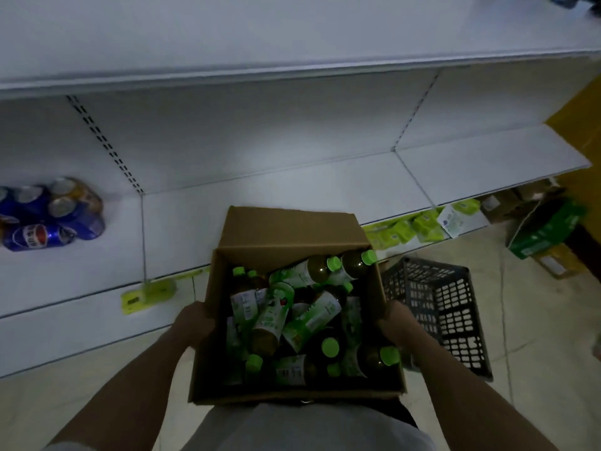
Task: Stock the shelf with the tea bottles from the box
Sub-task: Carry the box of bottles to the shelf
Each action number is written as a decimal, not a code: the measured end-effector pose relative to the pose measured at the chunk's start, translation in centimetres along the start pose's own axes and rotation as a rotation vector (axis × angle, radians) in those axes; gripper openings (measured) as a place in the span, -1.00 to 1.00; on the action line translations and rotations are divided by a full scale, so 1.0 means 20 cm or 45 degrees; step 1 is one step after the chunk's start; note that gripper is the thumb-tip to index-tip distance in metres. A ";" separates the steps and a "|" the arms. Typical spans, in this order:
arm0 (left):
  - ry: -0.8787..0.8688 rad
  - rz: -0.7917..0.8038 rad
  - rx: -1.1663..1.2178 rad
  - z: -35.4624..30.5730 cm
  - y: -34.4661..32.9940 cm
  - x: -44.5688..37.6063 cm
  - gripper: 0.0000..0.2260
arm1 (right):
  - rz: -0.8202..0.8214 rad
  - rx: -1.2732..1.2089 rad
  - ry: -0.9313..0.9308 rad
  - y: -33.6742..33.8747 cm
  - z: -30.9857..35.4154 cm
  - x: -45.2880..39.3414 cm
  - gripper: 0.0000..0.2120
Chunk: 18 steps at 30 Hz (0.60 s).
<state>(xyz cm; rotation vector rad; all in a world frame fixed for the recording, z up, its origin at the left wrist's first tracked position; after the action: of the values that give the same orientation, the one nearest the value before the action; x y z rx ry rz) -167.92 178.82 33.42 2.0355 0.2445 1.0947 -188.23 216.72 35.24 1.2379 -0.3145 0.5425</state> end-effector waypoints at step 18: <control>0.635 -0.026 0.327 -0.59 -1.02 0.29 -0.81 | 0.494 0.292 0.346 0.03 -0.80 -0.82 -0.72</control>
<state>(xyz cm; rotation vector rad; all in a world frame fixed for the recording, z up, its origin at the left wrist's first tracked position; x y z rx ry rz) -169.63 201.92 25.97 1.9365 0.6863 1.6164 -203.23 228.40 22.49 1.3104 -0.2674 1.0954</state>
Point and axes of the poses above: each hand's wrist, its own x-axis away from the middle knuckle, its own y-axis out of the back of the hand, z = x × y, the point moved 6 cm from there along -x, towards the middle knuckle, and after that the axes turned 7 degrees about -z, right-handed, at the moved point
